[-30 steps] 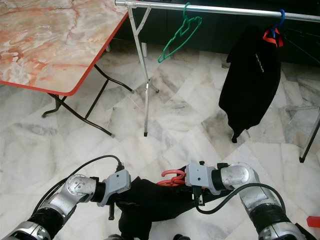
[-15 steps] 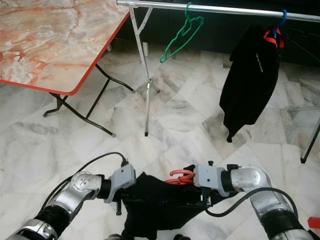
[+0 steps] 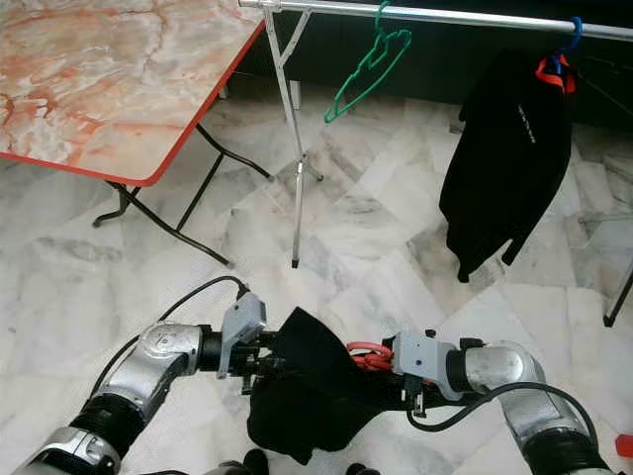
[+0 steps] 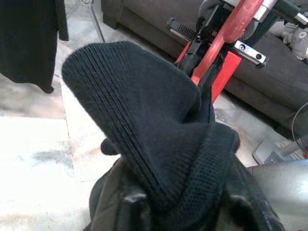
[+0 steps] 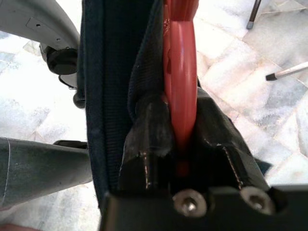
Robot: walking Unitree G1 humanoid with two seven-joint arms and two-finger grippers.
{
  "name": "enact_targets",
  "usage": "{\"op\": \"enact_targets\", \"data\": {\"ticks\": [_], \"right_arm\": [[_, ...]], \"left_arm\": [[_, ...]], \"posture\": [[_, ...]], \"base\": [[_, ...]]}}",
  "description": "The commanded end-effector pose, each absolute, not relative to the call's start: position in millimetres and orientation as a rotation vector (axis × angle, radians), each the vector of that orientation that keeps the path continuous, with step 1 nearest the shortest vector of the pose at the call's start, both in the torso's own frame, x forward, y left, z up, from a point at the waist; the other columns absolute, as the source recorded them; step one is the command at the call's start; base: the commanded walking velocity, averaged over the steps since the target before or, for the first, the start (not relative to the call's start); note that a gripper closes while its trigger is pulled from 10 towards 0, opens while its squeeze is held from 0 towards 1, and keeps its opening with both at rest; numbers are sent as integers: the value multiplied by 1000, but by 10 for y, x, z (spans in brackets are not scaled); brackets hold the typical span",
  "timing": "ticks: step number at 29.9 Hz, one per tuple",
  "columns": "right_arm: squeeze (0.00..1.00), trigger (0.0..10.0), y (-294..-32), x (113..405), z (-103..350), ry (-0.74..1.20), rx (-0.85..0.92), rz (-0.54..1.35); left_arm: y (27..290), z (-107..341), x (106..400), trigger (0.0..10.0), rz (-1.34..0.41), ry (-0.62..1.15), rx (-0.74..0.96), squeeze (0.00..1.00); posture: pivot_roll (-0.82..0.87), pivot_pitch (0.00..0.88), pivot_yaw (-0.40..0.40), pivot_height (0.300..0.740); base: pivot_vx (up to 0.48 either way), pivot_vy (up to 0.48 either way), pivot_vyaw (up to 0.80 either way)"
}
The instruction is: Hang hanger
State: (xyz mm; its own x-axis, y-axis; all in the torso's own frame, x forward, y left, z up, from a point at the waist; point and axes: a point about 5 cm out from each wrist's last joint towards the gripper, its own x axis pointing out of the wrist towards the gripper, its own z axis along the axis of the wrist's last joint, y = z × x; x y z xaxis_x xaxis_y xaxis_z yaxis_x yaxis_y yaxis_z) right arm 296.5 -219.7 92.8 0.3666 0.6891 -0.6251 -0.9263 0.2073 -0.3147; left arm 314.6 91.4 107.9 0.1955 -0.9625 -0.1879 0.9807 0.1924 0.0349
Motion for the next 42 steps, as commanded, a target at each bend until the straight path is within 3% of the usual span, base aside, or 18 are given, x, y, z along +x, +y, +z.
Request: {"op": "enact_targets", "data": {"ticks": [1, 11, 22, 26, 34, 38, 42], "right_arm": [[0, 0, -2252, 2938, 932, 387, -717, 1143], [0, 0, -2268, 2983, 985, 362, -709, 1099], [0, 0, -2306, 2992, 1007, 358, -710, 1059], [0, 0, -2339, 3018, 1036, 353, -714, 1028], [0, 0, -2427, 3021, 1109, 323, -670, 969], [0, 0, -2436, 3019, 1199, 278, -591, 954], [0, 0, -2422, 2935, 1291, 267, -456, 1043]], "left_arm": [[950, 1020, 3096, 0, -1376, 155, 146, 106], [964, 1025, 3090, 0, -1347, 144, 133, 106], [1085, 1039, 3226, 0, -1105, 65, 278, 118], [1163, 1080, 3329, 0, -933, 11, 318, 122], [1459, 957, 3458, 0, -679, 101, 637, 125], [1523, 712, 3342, 0, -771, 225, 824, 114], [1448, 472, 3113, 0, -986, 297, 858, 110]], "posture": [[-50, 287, 63, 740], [-50, 288, 64, 740], [-49, 287, 62, 740], [-48, 285, 63, 740], [-47, 284, 64, 740], [-50, 286, 64, 740], [-49, 294, 65, 740]], "base": [[0, 0, 0], [0, 0, 0], [0, 0, 0], [0, 0, 0], [0, 0, 0], [0, 0, 0], [0, 0, 0]]}}
